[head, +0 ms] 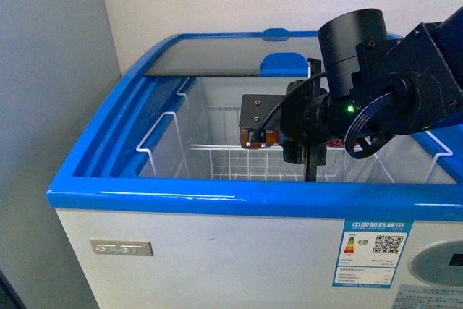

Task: Put drink in fridge

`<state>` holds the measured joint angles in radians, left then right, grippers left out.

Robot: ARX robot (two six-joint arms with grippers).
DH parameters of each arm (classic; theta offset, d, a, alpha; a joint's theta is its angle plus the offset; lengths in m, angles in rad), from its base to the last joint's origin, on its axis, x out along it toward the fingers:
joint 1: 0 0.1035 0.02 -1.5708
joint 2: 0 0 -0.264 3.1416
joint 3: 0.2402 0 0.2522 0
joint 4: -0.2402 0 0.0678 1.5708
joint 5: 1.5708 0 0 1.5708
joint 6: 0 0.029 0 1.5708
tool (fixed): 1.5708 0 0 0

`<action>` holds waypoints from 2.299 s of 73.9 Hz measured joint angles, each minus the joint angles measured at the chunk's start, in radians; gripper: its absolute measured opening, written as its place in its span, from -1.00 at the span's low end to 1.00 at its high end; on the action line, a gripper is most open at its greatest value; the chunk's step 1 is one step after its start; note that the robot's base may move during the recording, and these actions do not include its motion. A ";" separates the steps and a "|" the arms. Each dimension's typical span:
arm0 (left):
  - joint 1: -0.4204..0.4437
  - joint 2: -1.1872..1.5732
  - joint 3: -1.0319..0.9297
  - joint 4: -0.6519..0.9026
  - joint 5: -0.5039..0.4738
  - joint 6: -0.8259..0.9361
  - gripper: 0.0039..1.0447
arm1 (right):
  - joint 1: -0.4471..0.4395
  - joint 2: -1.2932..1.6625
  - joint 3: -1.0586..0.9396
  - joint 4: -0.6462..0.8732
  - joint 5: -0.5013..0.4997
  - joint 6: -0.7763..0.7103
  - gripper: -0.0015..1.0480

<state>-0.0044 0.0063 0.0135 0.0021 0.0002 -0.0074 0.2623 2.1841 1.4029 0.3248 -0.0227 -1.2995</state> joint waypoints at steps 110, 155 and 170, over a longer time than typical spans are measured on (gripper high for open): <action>0.000 0.000 0.000 0.000 0.000 0.000 -0.96 | -0.003 -0.276 -0.244 0.180 0.017 0.247 0.86; 0.000 0.000 0.000 0.000 0.000 0.000 -0.96 | 0.109 -1.600 -0.883 -0.384 0.483 1.184 0.79; 0.000 0.000 0.000 0.000 0.000 0.000 -0.96 | 0.017 -1.821 -1.053 -0.291 0.290 1.273 0.11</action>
<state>-0.0044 0.0059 0.0135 0.0017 0.0002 -0.0074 0.2794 0.3634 0.3496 0.0338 0.2668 -0.0261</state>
